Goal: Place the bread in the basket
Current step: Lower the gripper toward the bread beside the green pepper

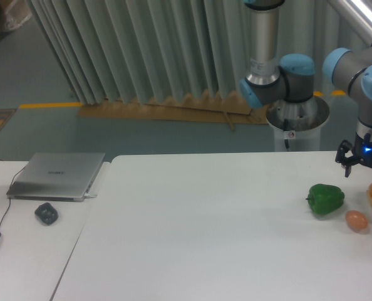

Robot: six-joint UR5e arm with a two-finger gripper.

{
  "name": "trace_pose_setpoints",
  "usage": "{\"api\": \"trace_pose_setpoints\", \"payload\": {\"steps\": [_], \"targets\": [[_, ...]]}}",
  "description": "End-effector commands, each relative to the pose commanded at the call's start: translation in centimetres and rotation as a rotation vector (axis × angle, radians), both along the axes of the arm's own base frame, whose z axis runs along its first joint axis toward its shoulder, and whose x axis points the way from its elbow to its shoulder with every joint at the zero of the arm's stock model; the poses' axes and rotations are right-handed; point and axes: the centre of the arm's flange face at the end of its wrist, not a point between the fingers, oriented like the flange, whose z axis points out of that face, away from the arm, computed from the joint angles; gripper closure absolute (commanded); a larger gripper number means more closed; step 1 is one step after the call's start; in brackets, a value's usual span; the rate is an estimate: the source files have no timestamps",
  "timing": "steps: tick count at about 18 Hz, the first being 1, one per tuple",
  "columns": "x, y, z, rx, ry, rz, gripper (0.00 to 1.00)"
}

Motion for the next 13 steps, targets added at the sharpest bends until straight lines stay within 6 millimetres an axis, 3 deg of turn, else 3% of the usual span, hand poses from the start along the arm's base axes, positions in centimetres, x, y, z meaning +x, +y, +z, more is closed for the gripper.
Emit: {"api": "trace_pose_setpoints", "payload": {"steps": [7,13], "targets": [[0.88,0.41,-0.22,-0.008,0.0,-0.018,0.0],[0.26,0.2,0.33,-0.008,0.014,0.006,0.0]]}}
